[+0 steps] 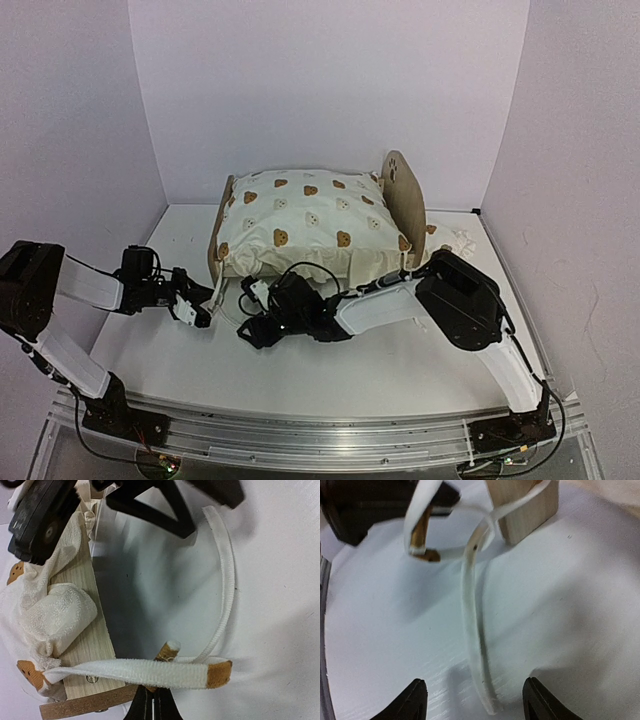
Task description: Set up the pet bed
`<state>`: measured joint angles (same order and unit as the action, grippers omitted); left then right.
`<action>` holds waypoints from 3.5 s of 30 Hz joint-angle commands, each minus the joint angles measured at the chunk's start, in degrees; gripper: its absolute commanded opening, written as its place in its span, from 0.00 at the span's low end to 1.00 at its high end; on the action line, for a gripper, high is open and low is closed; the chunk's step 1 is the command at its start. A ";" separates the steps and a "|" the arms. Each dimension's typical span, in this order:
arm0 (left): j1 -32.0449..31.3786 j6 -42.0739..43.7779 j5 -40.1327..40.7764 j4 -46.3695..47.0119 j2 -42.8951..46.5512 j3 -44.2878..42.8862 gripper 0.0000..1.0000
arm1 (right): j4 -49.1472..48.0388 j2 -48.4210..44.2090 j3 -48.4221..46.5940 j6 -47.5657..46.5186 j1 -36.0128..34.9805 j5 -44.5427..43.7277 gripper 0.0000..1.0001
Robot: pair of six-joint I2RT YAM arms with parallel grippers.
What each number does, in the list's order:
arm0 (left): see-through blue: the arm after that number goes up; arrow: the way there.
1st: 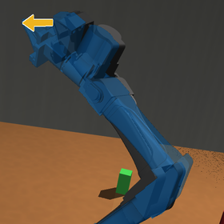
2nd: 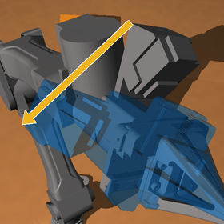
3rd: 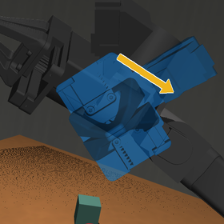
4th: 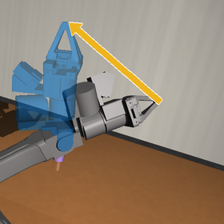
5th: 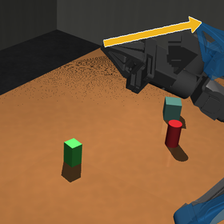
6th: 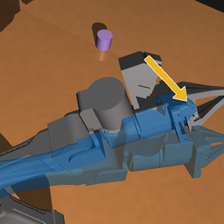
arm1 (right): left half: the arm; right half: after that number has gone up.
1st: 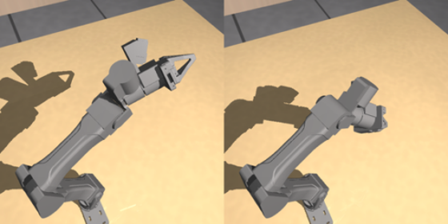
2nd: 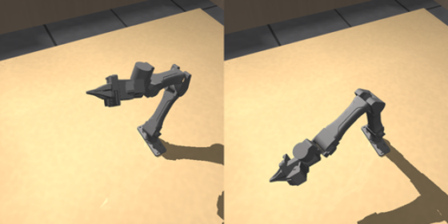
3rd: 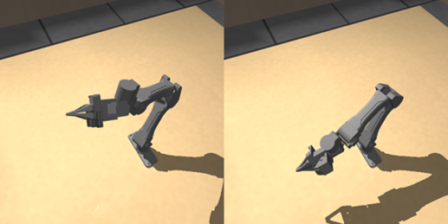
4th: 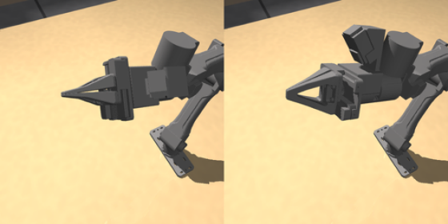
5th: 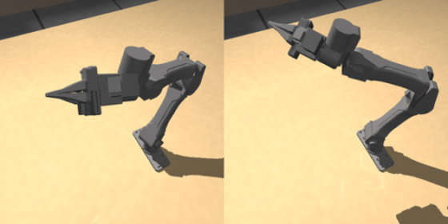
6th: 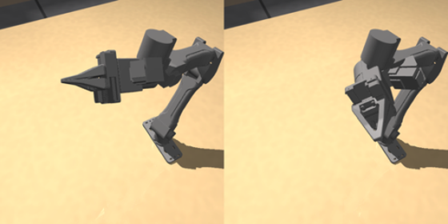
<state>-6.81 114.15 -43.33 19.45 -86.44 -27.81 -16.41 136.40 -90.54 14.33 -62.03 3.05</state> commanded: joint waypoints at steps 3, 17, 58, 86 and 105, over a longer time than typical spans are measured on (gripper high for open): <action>0.00 2.91 -0.31 1.34 1.96 -0.12 0.00 | 12.10 3.79 -5.17 -13.12 -3.04 -5.94 0.61; 0.08 -12.10 7.82 -3.69 6.94 -3.02 0.00 | 10.97 -7.31 -7.28 -11.59 2.48 -10.14 0.00; 7.03 -16.04 48.05 -31.80 1.03 1.84 0.00 | 9.20 -24.03 -20.99 -17.04 13.92 7.24 0.00; 7.86 -43.51 24.66 -49.60 -0.79 -28.49 0.61 | 41.22 -5.53 -19.07 -18.18 -3.20 18.35 0.86; -20.90 -62.06 27.43 -42.58 -2.01 -46.02 0.75 | 49.03 -41.19 -1.31 -1.22 24.84 -20.01 0.51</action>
<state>-24.24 53.13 -22.09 -26.75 -85.96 -71.29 29.37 89.86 -90.86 12.33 -37.47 -7.13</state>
